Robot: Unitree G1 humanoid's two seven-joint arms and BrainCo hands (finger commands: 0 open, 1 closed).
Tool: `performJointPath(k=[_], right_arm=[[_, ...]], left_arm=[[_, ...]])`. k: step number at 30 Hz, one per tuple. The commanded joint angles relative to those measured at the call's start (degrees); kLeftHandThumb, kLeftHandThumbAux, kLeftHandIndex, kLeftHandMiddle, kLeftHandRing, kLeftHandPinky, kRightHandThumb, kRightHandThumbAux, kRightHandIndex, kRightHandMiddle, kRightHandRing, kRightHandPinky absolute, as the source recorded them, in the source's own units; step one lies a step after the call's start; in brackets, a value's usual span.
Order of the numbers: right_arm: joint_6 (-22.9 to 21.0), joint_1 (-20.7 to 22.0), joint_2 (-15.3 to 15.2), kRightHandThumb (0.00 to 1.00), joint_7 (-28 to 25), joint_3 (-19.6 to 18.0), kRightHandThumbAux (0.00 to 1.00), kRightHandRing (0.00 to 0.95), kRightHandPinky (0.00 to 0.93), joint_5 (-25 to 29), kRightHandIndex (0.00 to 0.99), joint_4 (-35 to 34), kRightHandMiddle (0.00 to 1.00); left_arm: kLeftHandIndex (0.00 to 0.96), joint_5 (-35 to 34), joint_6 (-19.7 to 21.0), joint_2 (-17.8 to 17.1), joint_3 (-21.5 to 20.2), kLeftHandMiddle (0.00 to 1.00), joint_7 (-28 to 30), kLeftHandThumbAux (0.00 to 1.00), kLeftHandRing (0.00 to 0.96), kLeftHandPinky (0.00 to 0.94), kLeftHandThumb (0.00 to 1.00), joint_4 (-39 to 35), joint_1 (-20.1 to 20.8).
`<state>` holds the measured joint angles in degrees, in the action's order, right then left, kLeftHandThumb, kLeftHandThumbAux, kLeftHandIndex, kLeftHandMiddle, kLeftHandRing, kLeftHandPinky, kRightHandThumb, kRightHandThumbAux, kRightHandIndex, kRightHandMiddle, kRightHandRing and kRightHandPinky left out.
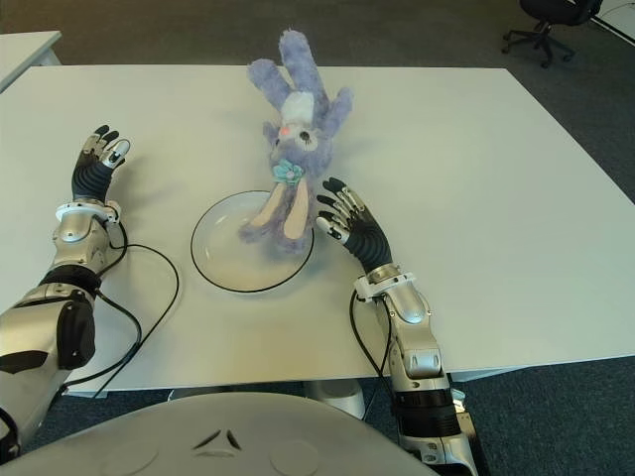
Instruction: Put the doll into the plate.
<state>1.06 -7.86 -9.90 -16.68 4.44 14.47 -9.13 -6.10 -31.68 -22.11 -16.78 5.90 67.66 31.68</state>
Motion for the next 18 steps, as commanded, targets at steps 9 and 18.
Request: performJointPath(k=[9,18], right_arm=[[0.9,-4.9,3.6,0.305,-0.6,-1.0,0.641,0.103,0.170,-1.1,0.018,16.1,0.064],[1.5,-4.2,3.9,0.303,-1.3,-1.5,0.627,0.088,0.154,-1.2,0.005,16.9,0.049]], left_arm=[[0.000,0.9,2.2,1.2,0.9,0.097,0.6,0.490,0.100,0.104,0.000,3.0,-4.0],[0.000,0.7,2.2,1.1,0.8,0.094,1.2,0.486,0.098,0.102,0.000,3.1,-3.9]])
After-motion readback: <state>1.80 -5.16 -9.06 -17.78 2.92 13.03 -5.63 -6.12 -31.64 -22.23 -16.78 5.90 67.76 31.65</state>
